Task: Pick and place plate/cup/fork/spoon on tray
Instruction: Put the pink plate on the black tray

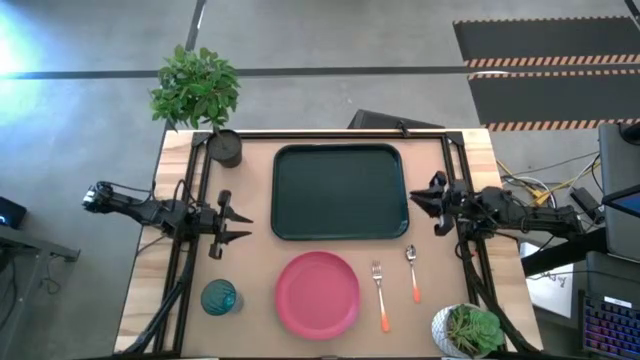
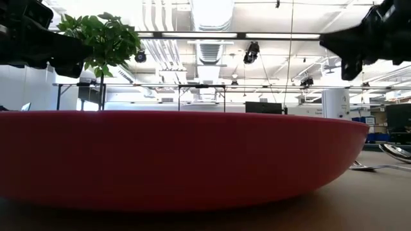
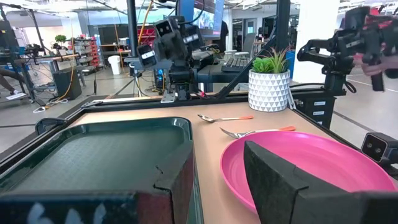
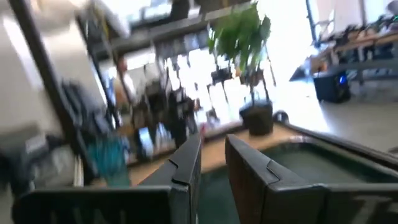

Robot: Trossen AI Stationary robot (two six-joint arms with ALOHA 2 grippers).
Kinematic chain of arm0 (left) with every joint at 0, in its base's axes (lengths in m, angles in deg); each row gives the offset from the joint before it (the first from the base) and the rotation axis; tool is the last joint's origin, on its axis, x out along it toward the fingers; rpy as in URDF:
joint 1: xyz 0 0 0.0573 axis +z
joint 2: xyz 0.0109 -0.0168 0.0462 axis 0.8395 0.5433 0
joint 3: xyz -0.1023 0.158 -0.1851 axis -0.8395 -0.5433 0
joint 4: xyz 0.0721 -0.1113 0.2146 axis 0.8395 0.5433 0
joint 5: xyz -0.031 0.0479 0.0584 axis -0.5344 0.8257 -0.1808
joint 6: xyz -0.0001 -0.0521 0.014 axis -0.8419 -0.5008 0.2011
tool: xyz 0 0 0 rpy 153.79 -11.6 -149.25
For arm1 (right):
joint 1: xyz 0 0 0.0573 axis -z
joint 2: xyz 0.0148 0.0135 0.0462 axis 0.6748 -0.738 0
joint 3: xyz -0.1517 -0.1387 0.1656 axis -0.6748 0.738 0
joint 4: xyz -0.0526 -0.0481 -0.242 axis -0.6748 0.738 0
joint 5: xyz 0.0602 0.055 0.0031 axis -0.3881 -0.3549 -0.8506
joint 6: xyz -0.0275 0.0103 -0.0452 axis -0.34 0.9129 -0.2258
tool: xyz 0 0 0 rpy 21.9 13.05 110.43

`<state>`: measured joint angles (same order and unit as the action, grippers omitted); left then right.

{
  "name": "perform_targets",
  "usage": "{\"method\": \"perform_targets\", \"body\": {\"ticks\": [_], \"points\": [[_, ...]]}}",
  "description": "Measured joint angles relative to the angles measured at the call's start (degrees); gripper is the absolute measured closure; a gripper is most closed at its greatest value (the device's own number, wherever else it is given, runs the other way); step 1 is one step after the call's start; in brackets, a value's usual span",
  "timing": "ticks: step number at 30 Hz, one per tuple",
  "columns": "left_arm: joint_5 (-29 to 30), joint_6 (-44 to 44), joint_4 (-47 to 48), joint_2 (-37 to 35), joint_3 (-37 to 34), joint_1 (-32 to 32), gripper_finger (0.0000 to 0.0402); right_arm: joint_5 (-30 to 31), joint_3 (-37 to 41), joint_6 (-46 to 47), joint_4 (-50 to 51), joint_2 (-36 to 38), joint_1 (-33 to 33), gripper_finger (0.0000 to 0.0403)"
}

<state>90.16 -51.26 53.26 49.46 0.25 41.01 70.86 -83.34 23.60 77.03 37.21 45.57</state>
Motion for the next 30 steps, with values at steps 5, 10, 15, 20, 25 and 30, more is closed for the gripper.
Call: {"method": "perform_targets", "body": {"ticks": [5, 10, 15, 20, 25, 30], "points": [[0.01, 0.01, -0.1, 0.0, 0.0, 0.0, 0.0278, 5.46, -0.15, 3.43, -8.27, 0.0, 0.0, 0.0339], [1.96, 0.02, -5.36, 0.04, 0.0, -0.02, 0.0278, 5.93, -0.17, 3.38, -14.02, 0.0, 0.0, 0.0339], [8.48, 0.02, -15.45, 0.04, 0.0, -0.02, 0.0278, 5.93, -0.22, 3.27, -15.96, 0.0, 0.0, 0.0339], [9.17, 0.02, -25.88, 0.02, -0.02, -0.02, 0.0278, 5.93, -0.24, 3.23, -15.96, 0.0, 0.0, 0.0339], [9.12, 0.02, -34.96, 0.02, -0.02, -0.02, 0.0278, 5.86, -0.28, 3.27, -16.0, 0.0, 0.0, 0.0339], [9.12, 0.04, -41.09, 0.0, -0.02, -0.02, 0.0278, 5.69, -0.28, 3.66, -16.07, 0.0, 0.0, 0.0339]]}}
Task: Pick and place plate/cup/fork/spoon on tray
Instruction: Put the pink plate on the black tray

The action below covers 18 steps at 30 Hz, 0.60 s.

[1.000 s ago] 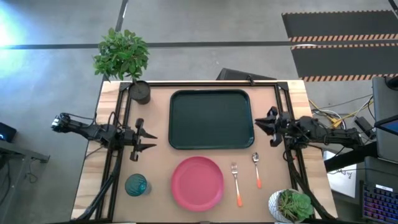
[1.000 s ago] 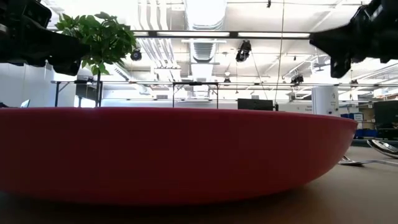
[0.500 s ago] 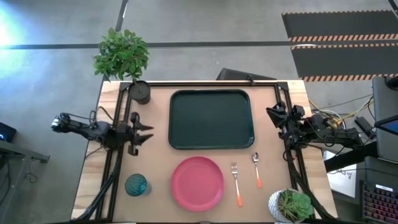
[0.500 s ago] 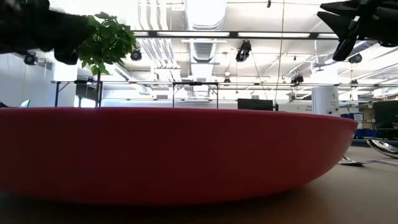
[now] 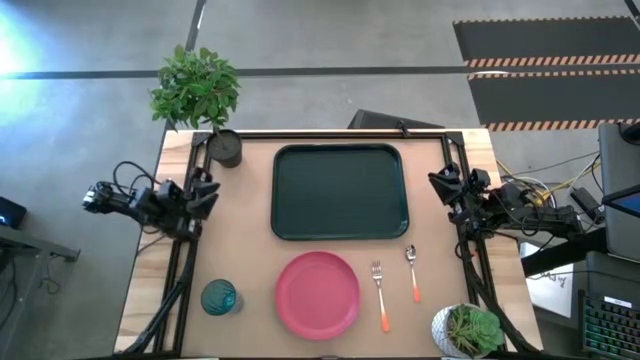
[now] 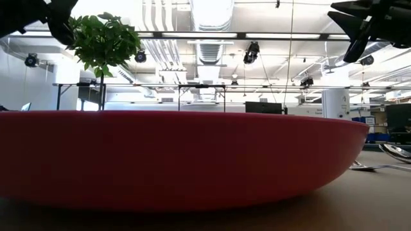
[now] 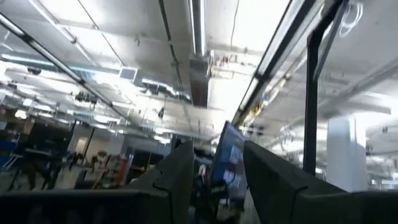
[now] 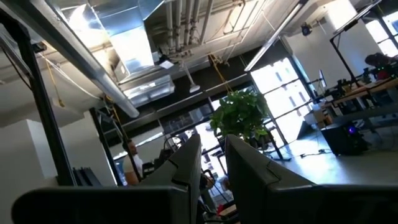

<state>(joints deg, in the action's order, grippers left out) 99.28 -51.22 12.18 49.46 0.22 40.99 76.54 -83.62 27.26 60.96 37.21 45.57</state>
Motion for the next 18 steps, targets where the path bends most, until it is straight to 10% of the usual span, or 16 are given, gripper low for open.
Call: {"method": "perform_targets", "body": {"ticks": [18], "points": [[0.09, -0.1, -0.84, 0.0, 0.0, 0.0, 0.0278, -3.14, -0.09, 6.45, -3.35, 0.0, 0.0, 0.0339]]}}
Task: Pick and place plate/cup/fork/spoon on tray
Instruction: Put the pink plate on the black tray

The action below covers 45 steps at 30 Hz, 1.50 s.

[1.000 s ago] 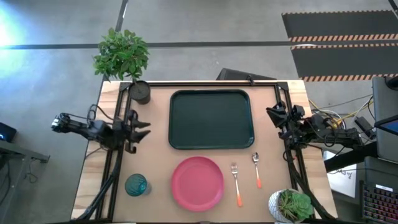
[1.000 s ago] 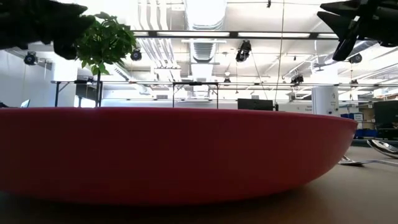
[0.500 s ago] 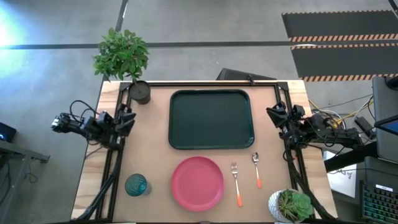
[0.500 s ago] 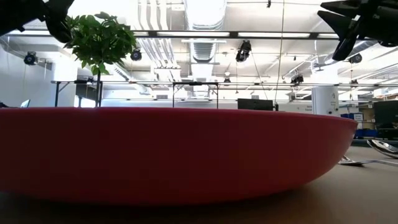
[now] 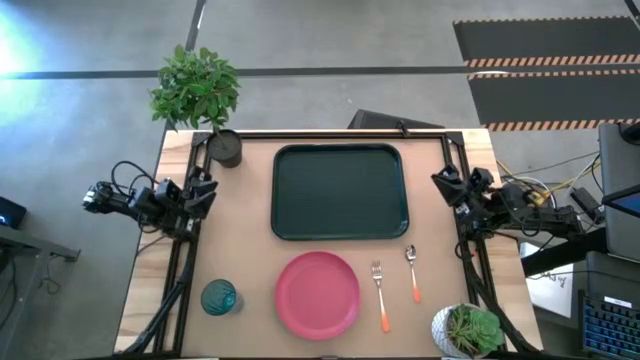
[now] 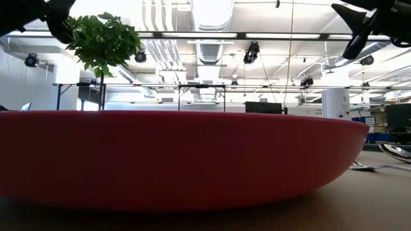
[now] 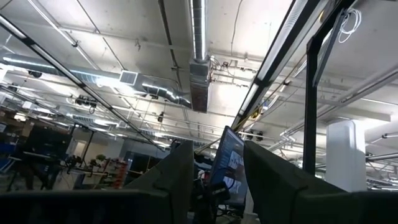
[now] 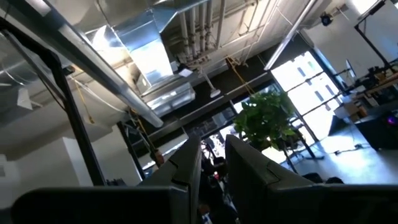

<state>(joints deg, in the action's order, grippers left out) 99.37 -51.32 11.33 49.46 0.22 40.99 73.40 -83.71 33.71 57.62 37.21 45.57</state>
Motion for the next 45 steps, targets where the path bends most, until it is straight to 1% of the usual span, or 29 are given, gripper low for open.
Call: {"method": "perform_targets", "body": {"ticks": [3, 5, 9, 12, 15, 19, 22, 26, 30, 34, 40, 43, 45], "points": [[0.14, 0.0, -0.01, 0.0, 0.0, 0.0, 0.0278, -0.03, -1.54, -0.02, 1.59, -0.01, 0.0, 0.0339], [0.15, -0.03, -0.03, 0.0, 0.0, 0.0, 0.0278, -0.03, -4.41, -0.45, 5.51, -0.37, 0.0, 0.0332], [0.15, -0.05, -0.02, 0.0, 0.0, 0.0, 0.0278, 0.19, -13.85, -1.54, 20.99, -2.44, 0.0, 0.0301], [0.15, -0.07, -0.02, 0.0, 0.02, 0.0, 0.0278, 0.19, -22.6, -1.55, 35.76, -5.77, 0.0, 0.0274], [0.15, -0.08, -0.01, 0.0, 0.02, 0.0, 0.0278, 0.19, -31.77, -0.22, 50.88, -10.64, 0.0, 0.0256], [0.15, -0.09, -0.01, 0.0, 0.02, 0.0, 0.0278, 0.23, -43.11, 2.99, 68.29, -18.97, 0.0, 0.0253], [0.15, -0.09, -0.01, 0.0, 0.02, 0.0, 0.0278, 0.33, -50.48, 3.63, 78.29, -25.84, 0.0, 0.0256], [0.31, -0.08, 0.01, 0.0, 0.02, 0.01, 0.0278, 0.27, -58.96, 3.57, 87.46, -34.58, 0.0, 0.0256], [0.34, -0.07, 0.01, 0.0, 0.02, 0.0, 0.0278, -1.1, -65.57, 3.63, 92.97, -41.59, 0.0, 0.0257], [0.34, -0.07, 0.02, 0.0, 0.02, 0.0, 0.0278, -3.22, -68.65, 5.92, 92.58, -46.46, -0.28, 0.0257], [0.37, -0.07, 0.01, 0.0, 0.02, 0.02, 0.0278, -3.84, -67.83, 10.42, 90.19, -54.81, -2.42, 0.0259], [0.62, -0.16, 0.03, 0.0, 0.02, 0.02, 0.0278, -4.71, -67.81, 11.64, 85.45, -60.06, -3.99, 0.0259], [1.13, -0.9, 0.02, 0.0, 0.02, 0.01, 0.0278, -6.51, -67.83, 12.0, 80.94, -64.09, -5.09, 0.0259]]}}
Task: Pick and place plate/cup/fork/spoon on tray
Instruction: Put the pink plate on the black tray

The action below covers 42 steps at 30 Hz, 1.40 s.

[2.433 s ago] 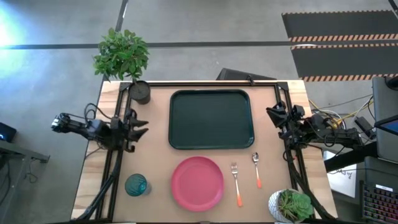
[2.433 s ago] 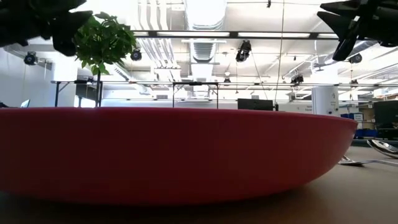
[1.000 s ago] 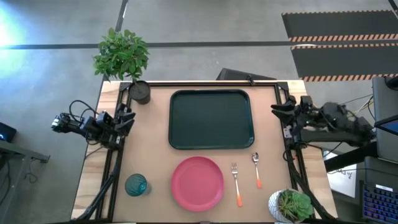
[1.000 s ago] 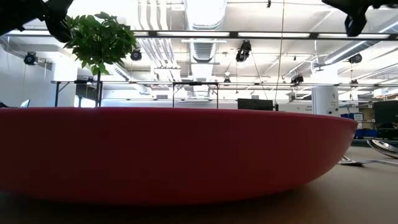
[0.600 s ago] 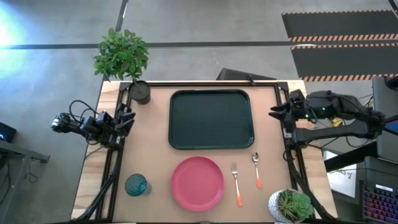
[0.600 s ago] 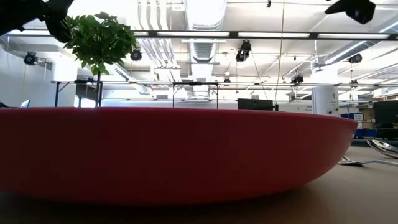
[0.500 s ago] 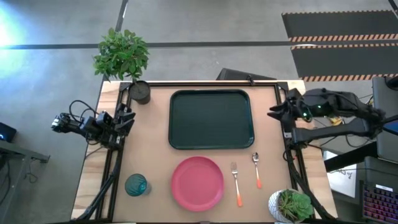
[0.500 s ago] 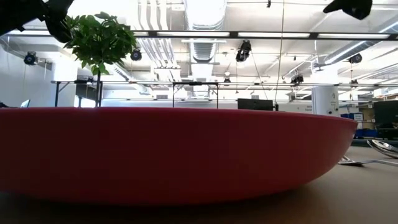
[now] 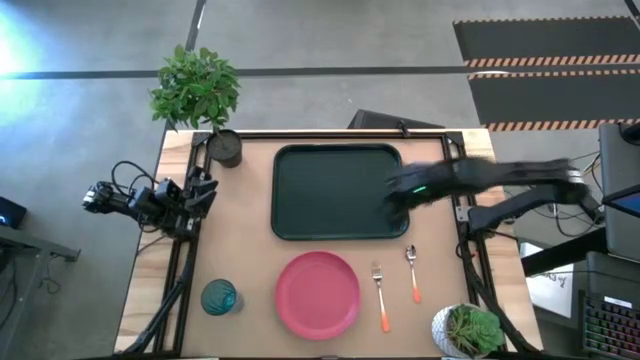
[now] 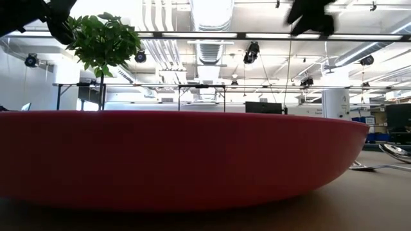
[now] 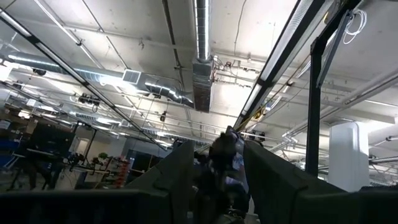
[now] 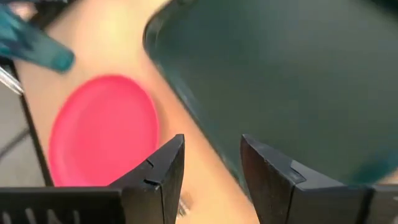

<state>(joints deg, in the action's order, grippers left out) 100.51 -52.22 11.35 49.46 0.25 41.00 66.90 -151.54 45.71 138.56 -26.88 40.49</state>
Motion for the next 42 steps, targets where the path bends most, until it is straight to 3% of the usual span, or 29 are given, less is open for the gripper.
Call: {"method": "perform_targets", "body": {"ticks": [5, 12, 18, 25, 42], "points": [[3.27, -3.62, 0.16, 0.0, 0.0, 0.02, 0.0278, -4.4, -5.25, 0.6, -0.69, -9.93, -1.95, 0.0257], [3.19, -3.78, 2.36, 0.02, 0.0, -0.03, 0.0278, -6.61, -16.0, -0.81, 8.66, -24.26, -4.29, 0.0223], [2.46, -3.78, 2.55, 0.02, 0.02, -0.03, 0.0278, -7.9, -23.11, -1.77, 10.85, -33.51, -6.81, 0.0211], [0.76, -5.18, 3.31, 0.02, 0.02, -0.03, 0.0278, -8.09, -27.04, -1.32, 10.95, -39.67, -9.07, 0.0211], [-4.05, -8.13, 3.6, 0.02, 0.02, -0.05, 0.0278, -8.3, -26.36, -1.2, 6.36, -48.71, -9.78, 0.0211]]}}
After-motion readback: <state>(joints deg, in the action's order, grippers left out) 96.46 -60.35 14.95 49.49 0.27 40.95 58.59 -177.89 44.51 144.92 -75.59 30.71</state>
